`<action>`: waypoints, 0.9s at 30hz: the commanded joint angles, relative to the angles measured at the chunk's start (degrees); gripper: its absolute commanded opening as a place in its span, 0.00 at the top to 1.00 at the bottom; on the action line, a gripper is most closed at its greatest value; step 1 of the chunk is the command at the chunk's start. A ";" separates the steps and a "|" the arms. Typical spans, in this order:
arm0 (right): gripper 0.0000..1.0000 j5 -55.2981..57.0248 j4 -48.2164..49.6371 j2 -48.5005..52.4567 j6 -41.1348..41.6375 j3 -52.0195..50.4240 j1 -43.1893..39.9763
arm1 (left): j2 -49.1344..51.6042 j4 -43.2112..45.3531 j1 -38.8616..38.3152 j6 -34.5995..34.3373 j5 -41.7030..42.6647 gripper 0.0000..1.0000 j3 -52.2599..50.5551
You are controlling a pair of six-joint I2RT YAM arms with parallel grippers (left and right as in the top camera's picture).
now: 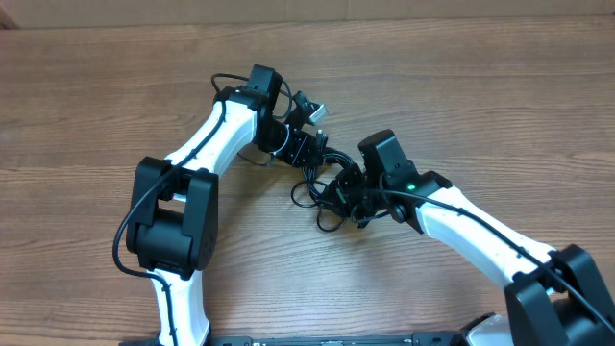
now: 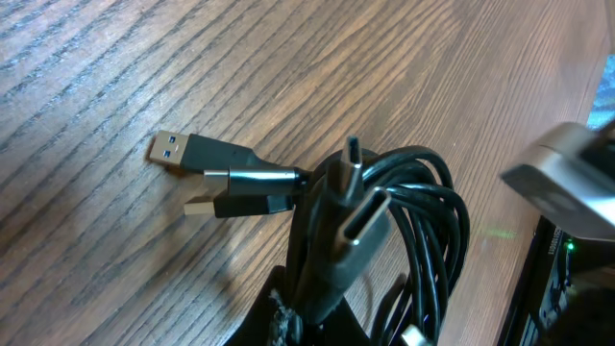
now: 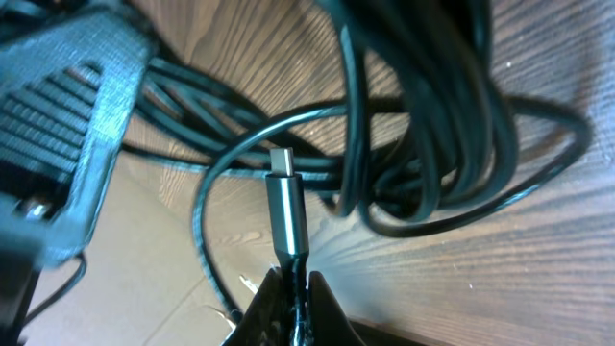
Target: Untangle cables
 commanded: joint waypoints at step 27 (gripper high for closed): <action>0.59 2.56 3.13 -1.14 -15.98 2.75 -9.20 | -1.29 -0.46 -0.33 1.64 3.74 0.96 1.49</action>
